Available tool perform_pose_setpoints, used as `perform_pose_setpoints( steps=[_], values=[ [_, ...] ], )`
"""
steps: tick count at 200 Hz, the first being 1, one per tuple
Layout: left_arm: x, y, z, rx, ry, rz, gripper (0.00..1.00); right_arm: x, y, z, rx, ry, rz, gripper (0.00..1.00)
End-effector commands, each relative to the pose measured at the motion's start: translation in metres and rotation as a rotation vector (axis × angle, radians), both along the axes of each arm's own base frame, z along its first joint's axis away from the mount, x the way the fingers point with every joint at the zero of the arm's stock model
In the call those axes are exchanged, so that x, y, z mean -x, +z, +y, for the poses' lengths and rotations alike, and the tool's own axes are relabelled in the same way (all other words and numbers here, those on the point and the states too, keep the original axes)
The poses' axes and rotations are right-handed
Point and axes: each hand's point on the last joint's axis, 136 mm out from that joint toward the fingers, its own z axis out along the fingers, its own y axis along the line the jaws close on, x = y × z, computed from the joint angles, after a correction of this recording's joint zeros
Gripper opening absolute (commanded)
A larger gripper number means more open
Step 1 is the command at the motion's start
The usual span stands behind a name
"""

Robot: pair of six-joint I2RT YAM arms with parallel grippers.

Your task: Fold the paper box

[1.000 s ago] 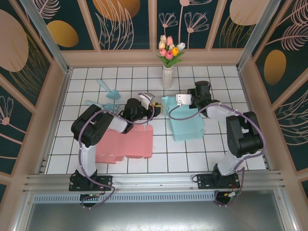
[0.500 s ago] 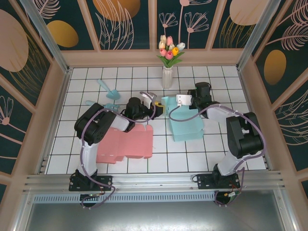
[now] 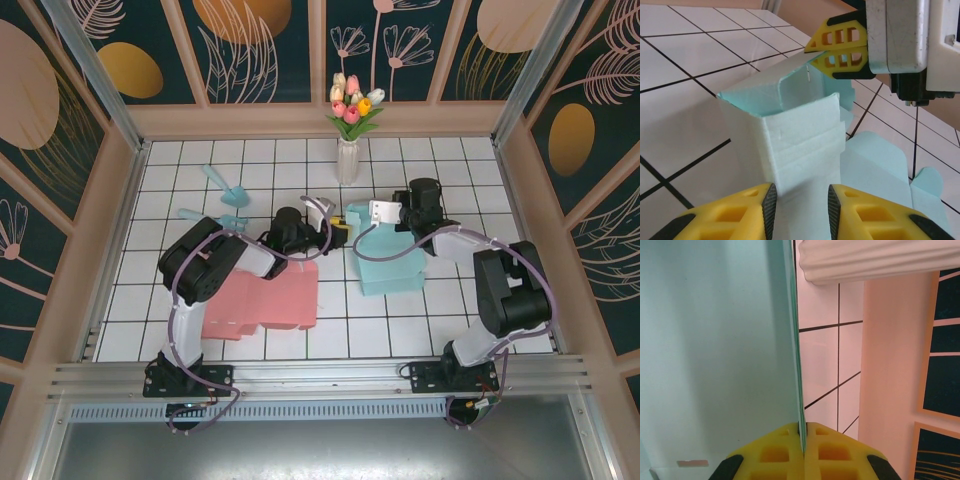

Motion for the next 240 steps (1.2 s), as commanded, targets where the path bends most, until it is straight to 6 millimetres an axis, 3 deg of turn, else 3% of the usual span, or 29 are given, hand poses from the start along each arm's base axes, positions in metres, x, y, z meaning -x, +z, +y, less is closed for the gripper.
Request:
perform_pose_setpoints(
  steps=[1, 59, 85, 146, 240],
  values=[
    [0.0, 0.009, -0.006, 0.011, -0.002, -0.032, 0.35, 0.005, 0.011, 0.007, -0.065, 0.006, -0.022, 0.0],
    [-0.003, 0.001, 0.001, -0.021, 0.053, -0.031, 0.37, 0.013, 0.021, 0.008, -0.057, 0.004, -0.109, 0.0],
    [-0.01, -0.001, 0.007, -0.04, 0.106, -0.029, 0.39, 0.019, 0.019, 0.013, -0.044, 0.005, -0.129, 0.0],
    [-0.001, -0.004, 0.006, -0.023, 0.092, -0.014, 0.39, 0.032, 0.012, 0.018, 0.012, -0.009, -0.187, 0.0],
    [-0.004, -0.011, 0.011, -0.017, 0.164, -0.007, 0.41, 0.046, 0.005, 0.023, 0.074, -0.019, -0.234, 0.0]
  ],
)
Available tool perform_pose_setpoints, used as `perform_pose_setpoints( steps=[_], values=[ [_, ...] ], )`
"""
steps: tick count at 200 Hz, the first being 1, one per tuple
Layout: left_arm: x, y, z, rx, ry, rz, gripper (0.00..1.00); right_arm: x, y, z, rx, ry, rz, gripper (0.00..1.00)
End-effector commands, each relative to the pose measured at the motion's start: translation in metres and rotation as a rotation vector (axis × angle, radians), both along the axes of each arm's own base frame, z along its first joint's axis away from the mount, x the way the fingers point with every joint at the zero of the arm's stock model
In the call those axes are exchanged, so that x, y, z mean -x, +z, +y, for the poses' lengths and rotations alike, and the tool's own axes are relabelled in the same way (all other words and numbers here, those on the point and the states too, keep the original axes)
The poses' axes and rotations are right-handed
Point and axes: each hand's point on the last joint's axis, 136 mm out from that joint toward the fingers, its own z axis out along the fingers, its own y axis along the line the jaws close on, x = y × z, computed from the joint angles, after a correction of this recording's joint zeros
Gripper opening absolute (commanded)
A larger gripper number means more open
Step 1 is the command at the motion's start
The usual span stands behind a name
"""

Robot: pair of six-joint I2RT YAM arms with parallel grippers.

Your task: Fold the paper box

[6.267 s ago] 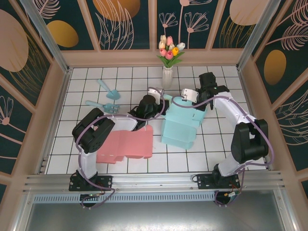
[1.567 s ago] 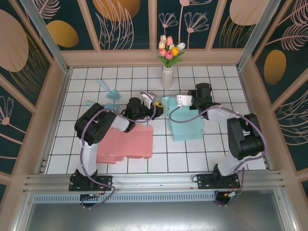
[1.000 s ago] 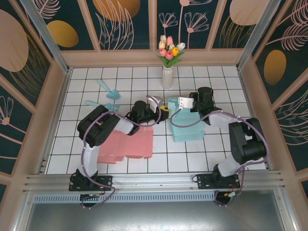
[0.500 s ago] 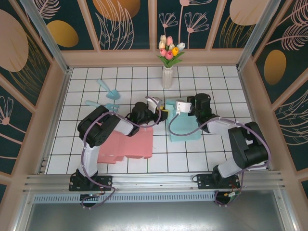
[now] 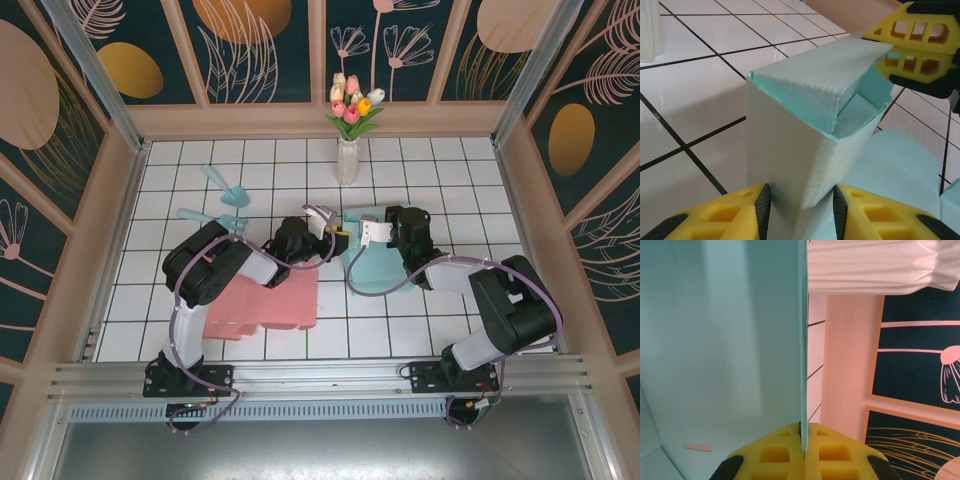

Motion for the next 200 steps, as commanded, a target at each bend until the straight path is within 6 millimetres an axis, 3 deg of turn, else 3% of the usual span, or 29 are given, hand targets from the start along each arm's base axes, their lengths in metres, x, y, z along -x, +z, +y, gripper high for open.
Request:
perform_pose_setpoints(
  steps=[1, 43, 88, 131, 154, 200],
  values=[
    [-0.004, 0.01, 0.002, 0.039, 0.041, -0.029, 0.41, 0.01, -0.002, 0.006, 0.009, 0.02, -0.005, 0.0],
    [0.006, 0.003, -0.011, 0.067, 0.0, -0.009, 0.42, 0.013, -0.004, 0.007, -0.004, 0.015, 0.003, 0.0],
    [0.01, 0.016, -0.011, 0.1, 0.017, -0.038, 0.41, 0.013, -0.008, 0.007, -0.014, 0.013, 0.014, 0.0],
    [-0.005, -0.001, -0.006, 0.073, 0.099, -0.025, 0.42, 0.012, -0.011, 0.008, -0.037, 0.013, 0.034, 0.0],
    [-0.008, 0.002, -0.008, 0.094, 0.114, -0.029, 0.48, 0.011, -0.011, 0.008, -0.052, 0.011, 0.035, 0.0],
    [-0.017, 0.013, -0.006, 0.101, 0.166, -0.072, 0.47, 0.011, -0.009, 0.007, -0.09, 0.021, 0.049, 0.0]
  ],
)
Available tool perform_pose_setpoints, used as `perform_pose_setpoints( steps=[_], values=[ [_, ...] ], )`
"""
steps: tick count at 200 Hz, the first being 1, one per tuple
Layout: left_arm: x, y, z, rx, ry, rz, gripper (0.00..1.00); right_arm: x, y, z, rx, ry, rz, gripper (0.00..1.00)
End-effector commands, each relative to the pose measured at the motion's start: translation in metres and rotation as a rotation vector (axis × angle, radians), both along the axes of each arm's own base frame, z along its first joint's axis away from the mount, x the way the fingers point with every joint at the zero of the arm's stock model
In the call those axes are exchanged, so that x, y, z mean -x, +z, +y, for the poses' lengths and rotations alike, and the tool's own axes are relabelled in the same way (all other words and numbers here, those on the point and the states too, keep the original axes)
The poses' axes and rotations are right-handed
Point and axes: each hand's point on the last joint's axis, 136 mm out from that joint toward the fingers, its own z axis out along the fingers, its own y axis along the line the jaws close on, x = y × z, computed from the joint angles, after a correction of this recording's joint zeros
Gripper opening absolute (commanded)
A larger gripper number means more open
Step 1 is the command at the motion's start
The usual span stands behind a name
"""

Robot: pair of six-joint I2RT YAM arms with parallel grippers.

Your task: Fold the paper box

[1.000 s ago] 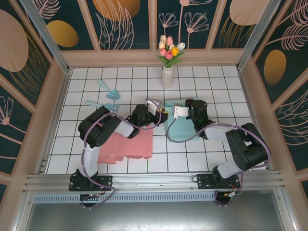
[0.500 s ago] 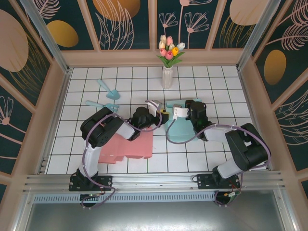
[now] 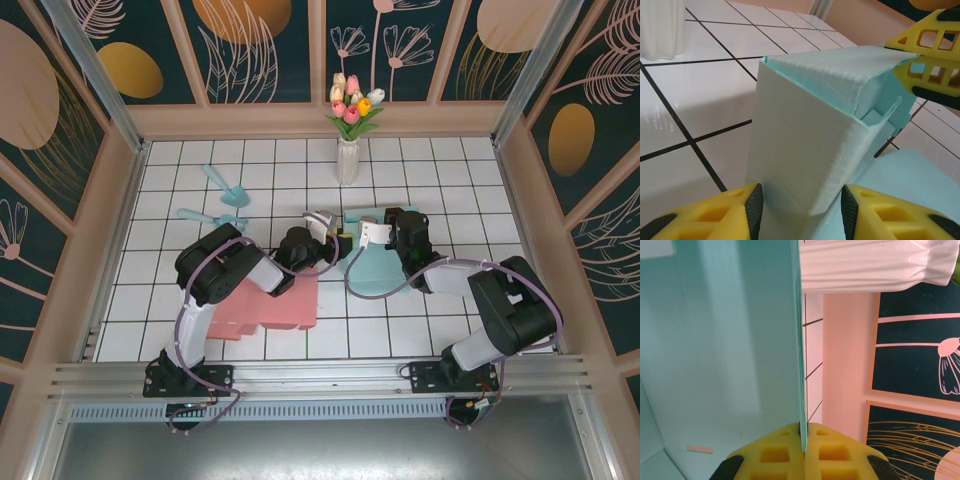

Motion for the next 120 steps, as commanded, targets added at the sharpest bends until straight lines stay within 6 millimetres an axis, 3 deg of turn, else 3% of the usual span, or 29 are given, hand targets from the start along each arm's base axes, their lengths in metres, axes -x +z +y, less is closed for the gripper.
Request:
perform_pose_setpoints(
  steps=[1, 86, 120],
  values=[
    [-0.014, 0.021, -0.002, 0.049, 0.05, -0.059, 0.47, 0.008, -0.009, 0.006, -0.046, 0.044, 0.053, 0.0],
    [-0.034, 0.023, -0.011, 0.065, 0.133, -0.08, 0.41, 0.007, -0.014, 0.005, -0.051, 0.041, 0.067, 0.0],
    [-0.048, 0.014, 0.002, 0.027, 0.24, -0.073, 0.3, 0.007, -0.016, 0.004, -0.051, 0.036, 0.074, 0.0]
  ],
)
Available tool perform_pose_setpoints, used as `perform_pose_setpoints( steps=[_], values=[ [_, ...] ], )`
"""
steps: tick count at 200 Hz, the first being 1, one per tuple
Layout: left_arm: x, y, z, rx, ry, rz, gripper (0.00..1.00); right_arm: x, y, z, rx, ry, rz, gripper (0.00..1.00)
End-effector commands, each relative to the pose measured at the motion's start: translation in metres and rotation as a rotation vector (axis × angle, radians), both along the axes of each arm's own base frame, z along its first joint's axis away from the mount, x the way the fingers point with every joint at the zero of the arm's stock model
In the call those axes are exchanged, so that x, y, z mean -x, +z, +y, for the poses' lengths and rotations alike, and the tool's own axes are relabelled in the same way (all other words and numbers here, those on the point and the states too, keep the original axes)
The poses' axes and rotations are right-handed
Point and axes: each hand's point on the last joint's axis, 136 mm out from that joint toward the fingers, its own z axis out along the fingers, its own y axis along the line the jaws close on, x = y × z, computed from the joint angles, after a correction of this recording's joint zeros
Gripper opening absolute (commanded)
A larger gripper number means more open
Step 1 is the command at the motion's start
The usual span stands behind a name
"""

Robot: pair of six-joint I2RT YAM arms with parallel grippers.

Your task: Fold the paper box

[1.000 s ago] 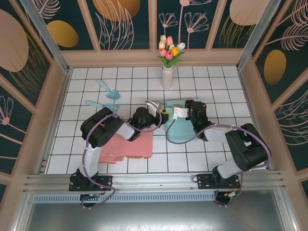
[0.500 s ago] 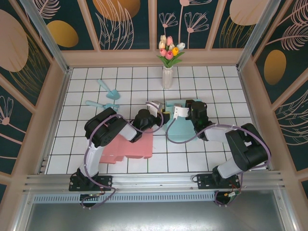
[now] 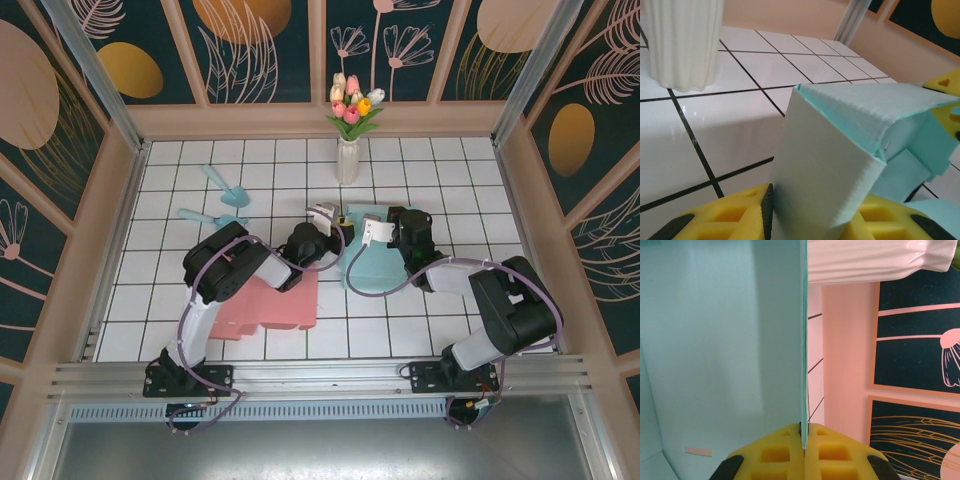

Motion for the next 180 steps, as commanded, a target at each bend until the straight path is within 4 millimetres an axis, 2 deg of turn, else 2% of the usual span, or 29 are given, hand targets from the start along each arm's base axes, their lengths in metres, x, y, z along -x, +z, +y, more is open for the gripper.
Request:
perform_pose_setpoints(
  steps=[1, 16, 32, 43, 46, 70, 110, 137, 177, 180],
  values=[
    [-0.017, 0.006, 0.007, 0.013, 0.107, -0.026, 0.3, 0.01, -0.016, 0.01, -0.027, 0.051, 0.069, 0.0],
    [-0.024, 0.001, 0.018, -0.01, 0.182, -0.019, 0.22, 0.009, -0.016, 0.009, -0.028, 0.044, 0.066, 0.0],
    [-0.035, -0.011, 0.044, -0.045, 0.345, 0.027, 0.1, 0.008, -0.016, 0.006, -0.032, 0.036, 0.069, 0.0],
    [-0.037, -0.013, 0.054, -0.058, 0.407, 0.041, 0.02, 0.008, -0.016, 0.006, -0.038, 0.034, 0.073, 0.0],
    [-0.042, -0.005, 0.052, -0.041, 0.421, 0.034, 0.0, 0.008, -0.016, 0.006, -0.039, 0.032, 0.075, 0.0],
    [-0.048, -0.008, 0.063, -0.089, 0.526, 0.059, 0.0, 0.007, -0.016, 0.005, -0.048, 0.029, 0.077, 0.0],
    [-0.047, 0.001, 0.051, -0.145, 0.521, 0.013, 0.0, 0.009, -0.015, 0.01, -0.08, 0.044, 0.079, 0.0],
    [-0.045, 0.006, 0.047, -0.155, 0.491, -0.013, 0.0, 0.008, 0.001, 0.018, -0.172, 0.055, 0.075, 0.23],
    [-0.029, 0.018, 0.033, -0.122, 0.34, -0.099, 0.0, 0.015, 0.03, 0.035, -0.329, 0.121, 0.107, 0.37],
    [-0.025, 0.014, 0.036, -0.131, 0.33, -0.099, 0.0, 0.016, 0.032, 0.035, -0.338, 0.123, 0.106, 0.38]
  ],
)
